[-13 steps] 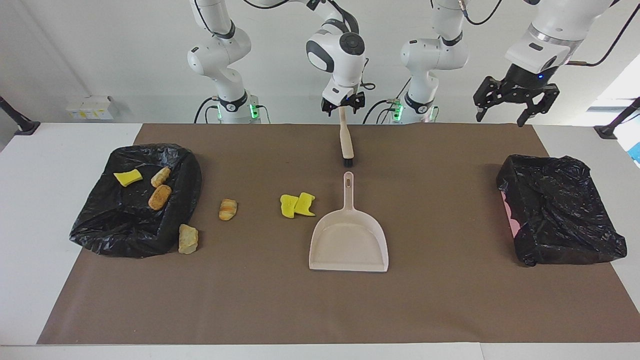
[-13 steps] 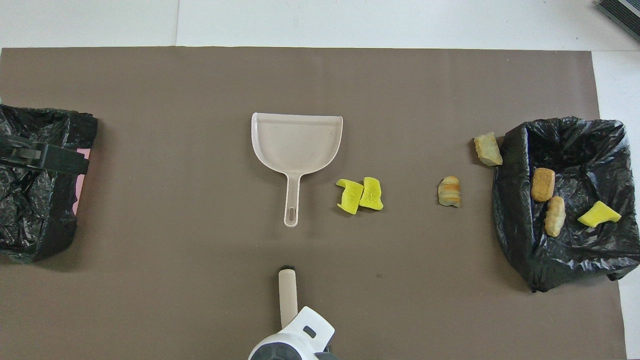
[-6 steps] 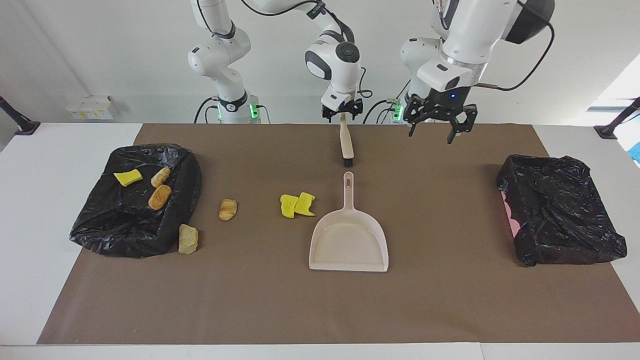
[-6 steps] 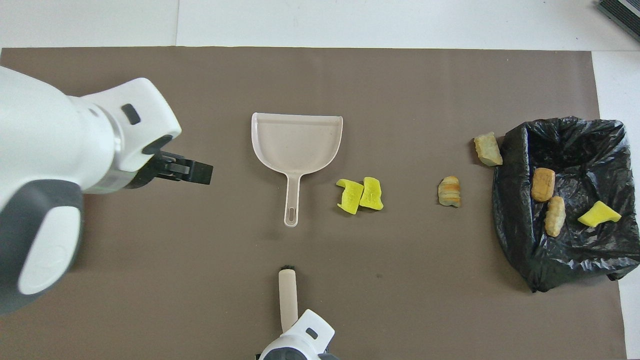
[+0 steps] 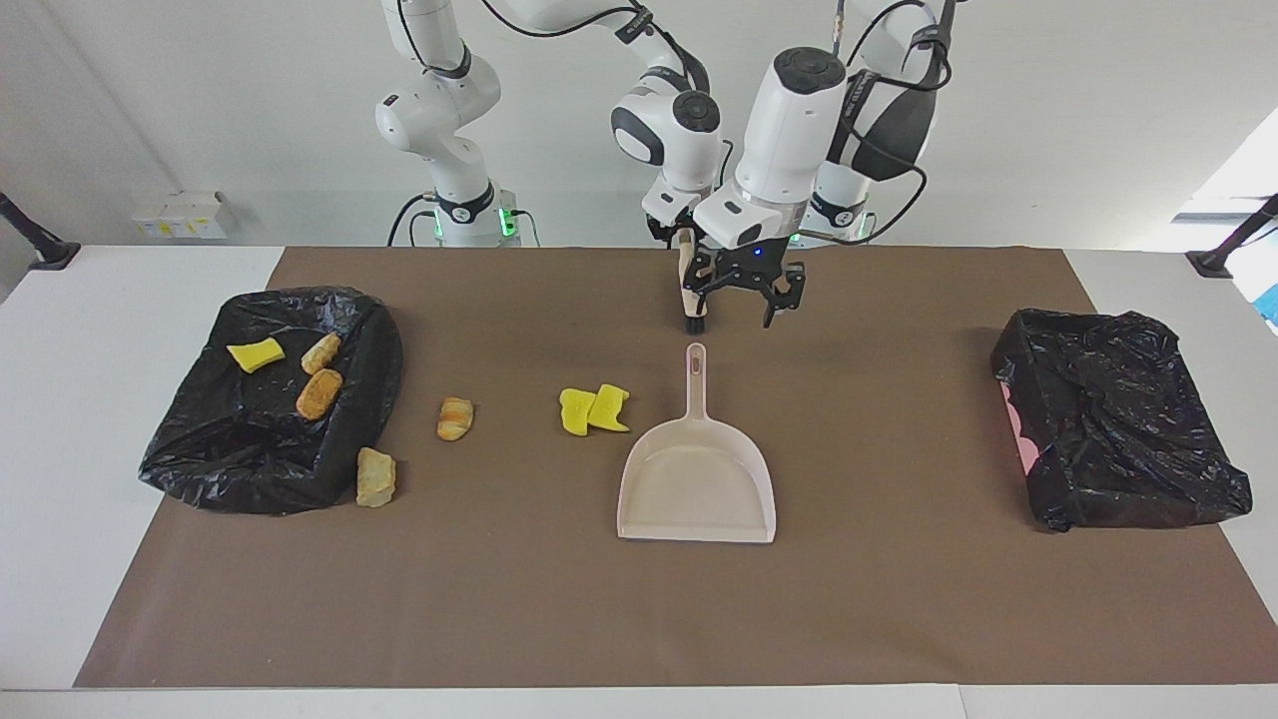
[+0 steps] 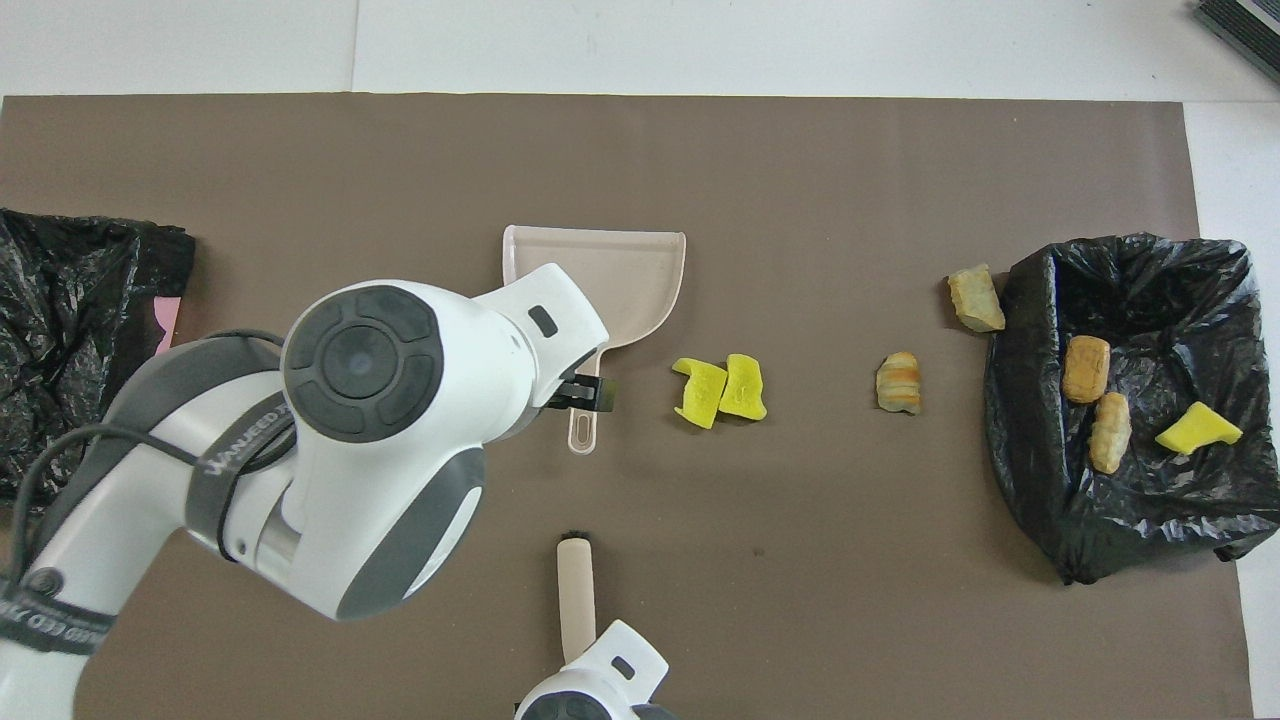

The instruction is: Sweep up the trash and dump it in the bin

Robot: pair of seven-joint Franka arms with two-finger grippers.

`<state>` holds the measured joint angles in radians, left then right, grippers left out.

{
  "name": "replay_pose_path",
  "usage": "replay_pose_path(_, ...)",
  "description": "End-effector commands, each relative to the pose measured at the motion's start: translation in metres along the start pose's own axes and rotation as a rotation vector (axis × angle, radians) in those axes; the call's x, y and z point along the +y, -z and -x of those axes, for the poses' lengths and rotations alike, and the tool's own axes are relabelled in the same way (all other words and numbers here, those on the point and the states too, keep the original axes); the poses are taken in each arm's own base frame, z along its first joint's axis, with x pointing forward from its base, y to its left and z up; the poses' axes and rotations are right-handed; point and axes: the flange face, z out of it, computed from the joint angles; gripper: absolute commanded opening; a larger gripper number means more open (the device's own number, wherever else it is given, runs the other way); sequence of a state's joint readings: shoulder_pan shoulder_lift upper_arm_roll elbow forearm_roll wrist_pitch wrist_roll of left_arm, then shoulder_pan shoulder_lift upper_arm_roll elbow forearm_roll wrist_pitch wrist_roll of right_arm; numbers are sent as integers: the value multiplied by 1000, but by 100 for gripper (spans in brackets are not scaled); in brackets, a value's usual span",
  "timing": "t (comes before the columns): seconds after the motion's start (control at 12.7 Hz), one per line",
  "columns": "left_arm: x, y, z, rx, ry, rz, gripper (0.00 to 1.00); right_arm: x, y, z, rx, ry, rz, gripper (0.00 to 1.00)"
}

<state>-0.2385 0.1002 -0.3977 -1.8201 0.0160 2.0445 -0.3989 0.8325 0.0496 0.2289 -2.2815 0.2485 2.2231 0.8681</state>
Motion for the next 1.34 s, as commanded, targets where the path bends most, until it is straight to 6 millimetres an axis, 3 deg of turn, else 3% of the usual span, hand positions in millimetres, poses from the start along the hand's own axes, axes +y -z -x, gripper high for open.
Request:
replay_pose_path(0.0, 28, -65, -5, 12, 24, -43, 100, -4, 3, 1, -4, -51, -21, 0)
replay_pose_path(0.16, 33, -95, 2, 23, 49, -68, 100, -4, 4, 1, -2, -60, -23, 0)
replay_pose_path(0.39, 28, -118, 12, 18, 52, -58, 100, -2, 24, -3, -4, -106, -28, 0)
replay_pose_path(0.55, 25, -126, 19, 5, 48, -68, 99, 18, 41, -19, -43, -133, 9, 0)
replay_pose_path(0.86, 21, -132, 30, -17, 53, -83, 75, 74, 90, -61, -56, -204, 9, 0)
replay_pose_path(1.02, 21, -131, 30, -19, 52, -86, 52, 114, 116, -98, -74, -174, -12, 0)
replay_pose_path(1.1, 21, -132, 30, -19, 53, -83, 46, 137, 125, -119, -77, -163, -25, 0)
replay_pose_path(1.26, 19, -130, 27, -16, 54, -82, 23, 182, 132, -162, -64, -128, -28, 0)
